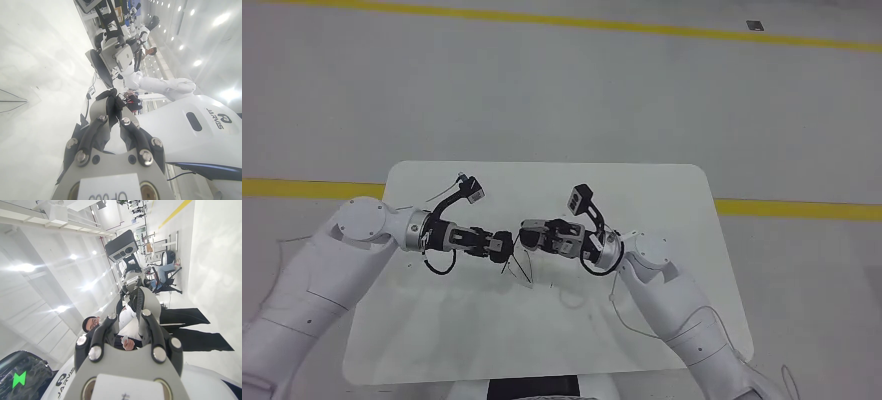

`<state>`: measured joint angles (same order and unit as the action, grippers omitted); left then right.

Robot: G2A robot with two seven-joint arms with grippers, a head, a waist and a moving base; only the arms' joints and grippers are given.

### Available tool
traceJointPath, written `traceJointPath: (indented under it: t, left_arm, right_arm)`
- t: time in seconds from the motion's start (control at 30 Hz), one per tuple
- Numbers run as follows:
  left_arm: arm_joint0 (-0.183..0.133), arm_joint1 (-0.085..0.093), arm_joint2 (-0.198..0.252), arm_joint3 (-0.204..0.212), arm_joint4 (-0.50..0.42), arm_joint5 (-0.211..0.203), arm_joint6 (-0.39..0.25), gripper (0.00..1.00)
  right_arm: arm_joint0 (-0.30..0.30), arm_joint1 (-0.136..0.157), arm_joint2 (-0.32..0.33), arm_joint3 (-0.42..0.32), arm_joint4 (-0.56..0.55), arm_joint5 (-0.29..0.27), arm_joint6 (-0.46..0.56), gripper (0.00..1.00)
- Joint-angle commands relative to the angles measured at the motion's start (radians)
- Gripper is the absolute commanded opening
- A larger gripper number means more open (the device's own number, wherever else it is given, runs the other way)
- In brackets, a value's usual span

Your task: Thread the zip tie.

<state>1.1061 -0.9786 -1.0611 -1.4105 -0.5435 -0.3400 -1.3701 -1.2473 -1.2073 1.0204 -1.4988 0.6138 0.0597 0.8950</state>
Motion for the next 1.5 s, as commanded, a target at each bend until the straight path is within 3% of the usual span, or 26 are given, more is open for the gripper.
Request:
traceJointPath:
  t: [0.0, 0.6, 0.8, 0.93, 1.1, 1.2, 1.47]
  left_arm:
    - [0.0, 0.0, 0.0, 0.0, 0.0, 0.0, 0.0, 0.0]
    - [0.0, 0.0, 0.0, 0.0, 0.0, 0.0, 0.0, 0.0]
    - [0.0, 0.0, 0.0, 0.0, 0.0, 0.0, 0.0, 0.0]
    - [0.0, 0.0, 0.0, 0.0, 0.0, 0.0, 0.0, 0.0]
    - [0.0, 0.0, 0.0, 0.0, 0.0, 0.0, 0.0, 0.0]
    - [0.0, 0.0, 0.0, 0.0, 0.0, 0.0, 0.0, 0.0]
    - [0.0, 0.0, 0.0, 0.0, 0.0, 0.0, 0.0, 0.0]
  right_arm:
    - [0.002, -0.001, -0.002, 0.002, 0.001, 0.0, 0.001, 0.13]
    - [0.015, -0.006, -0.022, 0.012, 0.005, 0.003, 0.013, 0.15]
    - [0.018, -0.007, -0.026, 0.013, 0.002, -0.004, 0.005, 0.11]
    - [0.017, -0.008, -0.025, 0.011, 0.002, -0.004, 0.0, 0.0]
    - [0.017, -0.008, -0.025, 0.008, 0.001, -0.003, -0.002, 0.0]
    - [0.016, -0.008, -0.024, 0.007, 0.001, -0.003, -0.003, 0.15]
    - [0.012, -0.007, -0.02, 0.003, 0.001, -0.005, -0.003, 0.14]
